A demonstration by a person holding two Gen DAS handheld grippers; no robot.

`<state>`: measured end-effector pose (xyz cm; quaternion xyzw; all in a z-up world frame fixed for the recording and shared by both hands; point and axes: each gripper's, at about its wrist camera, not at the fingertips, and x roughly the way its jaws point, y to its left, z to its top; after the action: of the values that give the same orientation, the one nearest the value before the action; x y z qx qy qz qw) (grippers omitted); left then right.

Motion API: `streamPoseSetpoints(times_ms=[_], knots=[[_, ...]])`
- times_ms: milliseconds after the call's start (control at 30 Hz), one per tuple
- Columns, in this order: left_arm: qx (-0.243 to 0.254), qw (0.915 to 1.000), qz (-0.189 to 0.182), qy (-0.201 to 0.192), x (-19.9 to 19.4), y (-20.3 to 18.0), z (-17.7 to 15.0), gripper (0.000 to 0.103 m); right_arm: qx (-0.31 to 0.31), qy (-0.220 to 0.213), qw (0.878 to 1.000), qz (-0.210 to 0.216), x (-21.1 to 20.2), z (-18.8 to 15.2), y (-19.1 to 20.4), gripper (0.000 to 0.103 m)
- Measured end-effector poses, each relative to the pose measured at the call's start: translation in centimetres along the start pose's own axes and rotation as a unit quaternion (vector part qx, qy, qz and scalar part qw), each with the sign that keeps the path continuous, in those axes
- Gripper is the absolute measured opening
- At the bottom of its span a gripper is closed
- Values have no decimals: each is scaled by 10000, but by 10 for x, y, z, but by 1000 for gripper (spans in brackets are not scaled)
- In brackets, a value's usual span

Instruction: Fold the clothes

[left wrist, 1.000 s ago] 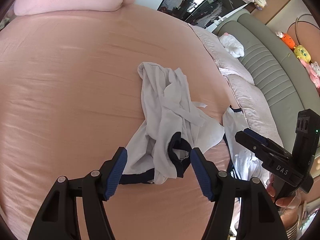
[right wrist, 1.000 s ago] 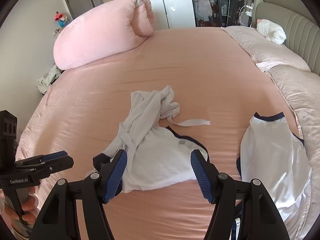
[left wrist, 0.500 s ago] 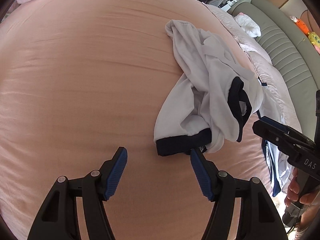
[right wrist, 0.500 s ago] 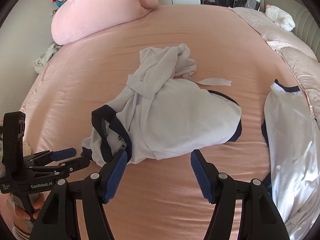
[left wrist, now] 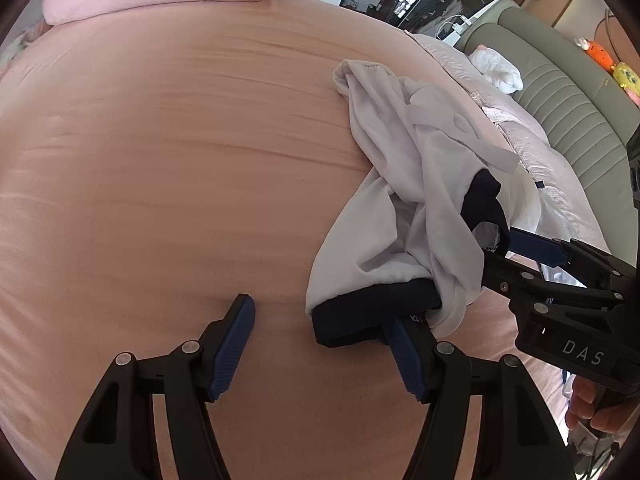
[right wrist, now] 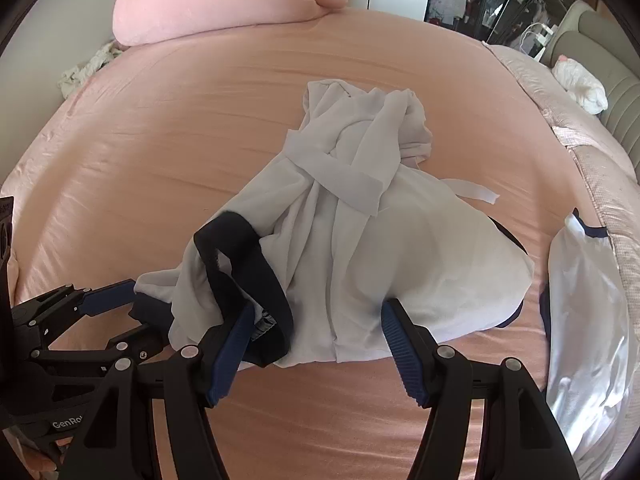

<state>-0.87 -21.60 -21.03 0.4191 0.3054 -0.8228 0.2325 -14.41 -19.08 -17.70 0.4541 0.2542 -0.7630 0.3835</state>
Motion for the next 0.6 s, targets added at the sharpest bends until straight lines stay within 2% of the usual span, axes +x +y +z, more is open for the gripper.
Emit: streamPoseSetpoints(times_ms=[167,267,333,400,433,500,600], knots=[[-95,9996,211,-165,2,-3,-4,59,-163,-23,9994,-306,5,-2,8,66],[-100,9989,355,-277,2,-5,-5,56,-181,-67,9992,-346,9,-3,9,63],[-106,9984,427,-353,2,-6,-7,45,-17,-59,9999,-140,12,-5,5,46],[-154,9982,414,-403,0,-5,-8,22,174,-49,9998,-26,14,-9,-1,34],[-222,9983,367,-396,0,-3,-8,18,226,-77,9997,-22,13,-11,-3,27],[-398,9979,324,-400,-2,2,-9,16,281,-179,9994,-98,9,-14,-7,21],[-628,9962,409,-440,-5,8,-6,11,451,-266,9983,-247,-1,-17,-16,17]])
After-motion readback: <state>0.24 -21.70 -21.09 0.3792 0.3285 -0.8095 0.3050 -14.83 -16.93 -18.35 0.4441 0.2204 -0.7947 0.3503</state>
